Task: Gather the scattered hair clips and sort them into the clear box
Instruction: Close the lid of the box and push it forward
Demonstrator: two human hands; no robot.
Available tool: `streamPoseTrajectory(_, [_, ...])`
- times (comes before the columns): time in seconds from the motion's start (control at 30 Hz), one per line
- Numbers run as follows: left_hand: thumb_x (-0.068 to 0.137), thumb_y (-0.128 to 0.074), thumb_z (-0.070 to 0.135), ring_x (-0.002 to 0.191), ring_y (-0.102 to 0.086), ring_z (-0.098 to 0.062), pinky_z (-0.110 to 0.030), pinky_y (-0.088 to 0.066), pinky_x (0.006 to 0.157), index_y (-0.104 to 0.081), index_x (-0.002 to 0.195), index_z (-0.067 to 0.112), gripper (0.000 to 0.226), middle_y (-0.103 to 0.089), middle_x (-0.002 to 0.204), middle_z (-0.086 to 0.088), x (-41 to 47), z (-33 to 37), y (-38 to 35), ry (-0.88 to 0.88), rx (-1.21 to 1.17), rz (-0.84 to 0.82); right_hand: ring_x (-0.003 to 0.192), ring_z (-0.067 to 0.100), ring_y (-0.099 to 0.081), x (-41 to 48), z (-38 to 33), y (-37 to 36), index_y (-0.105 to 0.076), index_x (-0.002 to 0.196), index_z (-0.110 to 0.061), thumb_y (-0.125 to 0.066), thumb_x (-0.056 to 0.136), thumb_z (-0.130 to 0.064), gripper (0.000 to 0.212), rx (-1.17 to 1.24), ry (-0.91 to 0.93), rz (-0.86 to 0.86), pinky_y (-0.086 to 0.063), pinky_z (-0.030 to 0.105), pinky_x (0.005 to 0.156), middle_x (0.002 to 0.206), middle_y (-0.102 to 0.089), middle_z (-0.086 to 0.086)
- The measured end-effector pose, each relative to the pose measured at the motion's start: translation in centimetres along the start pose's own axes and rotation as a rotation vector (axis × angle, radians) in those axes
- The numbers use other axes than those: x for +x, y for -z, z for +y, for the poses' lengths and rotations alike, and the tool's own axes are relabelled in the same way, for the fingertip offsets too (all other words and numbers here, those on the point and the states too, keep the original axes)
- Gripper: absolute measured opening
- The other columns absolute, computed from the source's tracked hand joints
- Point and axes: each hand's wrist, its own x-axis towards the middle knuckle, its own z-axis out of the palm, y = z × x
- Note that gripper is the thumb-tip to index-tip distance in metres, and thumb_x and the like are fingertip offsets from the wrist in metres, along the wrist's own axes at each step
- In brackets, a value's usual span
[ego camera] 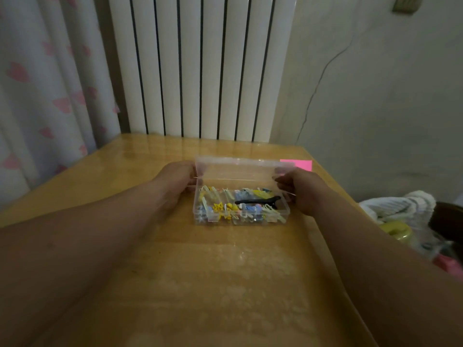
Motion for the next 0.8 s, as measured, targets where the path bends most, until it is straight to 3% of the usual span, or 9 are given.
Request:
streamPoseTrajectory(0.07, [0.101, -0.052, 0.015, 0.107, -0.07, -0.03, -0.04, -0.059, 0.093, -0.076, 0.118, 0.0, 0.033, -0.075, 0.122, -0.016, -1.0, 0.1, 0.2, 0.033, -0.085, 0.003, 0.103, 0.025, -0.065, -1.5, -0.1, 0.4, -0.079, 0.105, -0.014, -0.06, 0.09, -0.025, 0.027, 0.033, -0.014, -0.015, -0.053, 0.045, 0.095, 0.117, -0.073, 0.011])
streamPoseTrajectory(0.13, [0.101, -0.056, 0.021, 0.113, -0.071, -0.026, -0.036, -0.059, 0.091, -0.075, 0.122, 0.006, 0.032, -0.074, 0.126, -0.012, -2.5, 0.1, 0.4, 0.039, -0.036, -0.049, 0.113, 0.026, -0.066, -3.2, 0.1, 0.8, -0.079, 0.11, -0.018, -0.07, 0.08, -0.037, 0.037, -0.038, 0.019, -0.054, -0.051, 0.05, 0.107, 0.122, -0.072, 0.007])
streamPoseTrajectory(0.23, [0.106, -0.061, 0.026, 0.122, -0.062, -0.016, -0.029, -0.051, 0.098, -0.071, 0.135, 0.023, 0.031, -0.065, 0.136, 0.006, -5.0, -0.5, 0.3, -0.087, 0.319, -0.103, 0.103, 0.015, -0.067, -5.8, 1.2, 1.3, -0.072, 0.125, -0.027, -0.07, 0.096, -0.031, 0.028, -0.347, 0.183, -0.147, -0.056, 0.029, 0.084, 0.121, -0.068, 0.0])
streamPoseTrajectory(0.3, [0.11, -0.057, 0.028, 0.123, -0.053, -0.009, -0.024, -0.042, 0.096, -0.068, 0.141, 0.028, 0.033, -0.057, 0.137, 0.01, -6.2, -1.4, 0.0, -0.222, 0.489, -0.08, 0.098, 0.008, -0.066, -6.8, 2.5, 1.5, -0.068, 0.133, -0.031, -0.062, 0.105, -0.032, 0.028, -0.492, 0.33, -0.111, -0.051, 0.021, 0.073, 0.119, -0.066, -0.004])
streamPoseTrajectory(0.37, [0.112, -0.052, 0.029, 0.122, -0.052, -0.008, -0.023, -0.038, 0.096, -0.069, 0.14, 0.025, 0.033, -0.06, 0.139, 0.006, -6.7, -2.2, -0.3, -0.322, 0.571, -0.007, 0.1, 0.011, -0.067, -7.2, 3.4, 1.1, -0.068, 0.134, -0.03, -0.057, 0.107, -0.035, 0.03, -0.524, 0.421, -0.029, -0.053, 0.026, 0.079, 0.122, -0.067, -0.003])
streamPoseTrajectory(0.47, [0.113, -0.045, 0.034, 0.131, -0.058, -0.021, -0.028, -0.042, 0.098, -0.067, 0.142, 0.022, 0.038, -0.065, 0.144, -0.003, -7.0, -3.0, -1.0, -0.376, 0.694, 0.083, 0.105, 0.018, -0.066, -8.0, 4.3, 0.2, -0.069, 0.134, -0.032, -0.048, 0.109, -0.043, 0.034, -0.578, 0.482, 0.082, -0.053, 0.036, 0.091, 0.128, -0.071, -0.001])
streamPoseTrajectory(0.6, [0.098, -0.045, 0.077, 0.144, -0.049, -0.024, -0.048, -0.04, 0.119, -0.045, 0.158, 0.036, 0.073, -0.051, 0.157, -0.001, -8.1, -3.9, -1.2, -0.32, 0.908, 0.023, 0.126, 0.023, -0.062, -9.2, 5.1, 0.0, -0.054, 0.147, -0.042, -0.035, 0.102, -0.072, 0.057, -0.869, 0.537, 0.073, -0.048, 0.046, 0.105, 0.139, -0.068, -0.004])
streamPoseTrajectory(0.7, [0.083, -0.056, 0.086, 0.142, -0.049, -0.023, -0.05, -0.04, 0.117, -0.03, 0.162, 0.041, 0.094, -0.049, 0.158, 0.002, -8.7, -4.6, -1.4, -0.377, 1.095, 0.047, 0.123, 0.022, -0.061, -9.1, 5.5, 0.1, -0.037, 0.153, -0.05, -0.043, 0.08, -0.092, 0.085, -1.073, 0.539, 0.026, -0.049, 0.048, 0.102, 0.137, -0.064, -0.006])
streamPoseTrajectory(0.8, [0.09, -0.055, 0.077, 0.133, -0.055, -0.025, -0.047, -0.043, 0.112, -0.03, 0.159, 0.048, 0.079, -0.056, 0.144, -0.001, -8.8, -4.9, -1.6, -0.439, 1.168, 0.069, 0.119, 0.022, -0.063, -8.8, 5.9, 0.0, -0.033, 0.153, -0.052, -0.05, 0.082, -0.084, 0.08, -1.165, 0.592, 0.099, -0.05, 0.046, 0.098, 0.134, -0.067, -0.005])
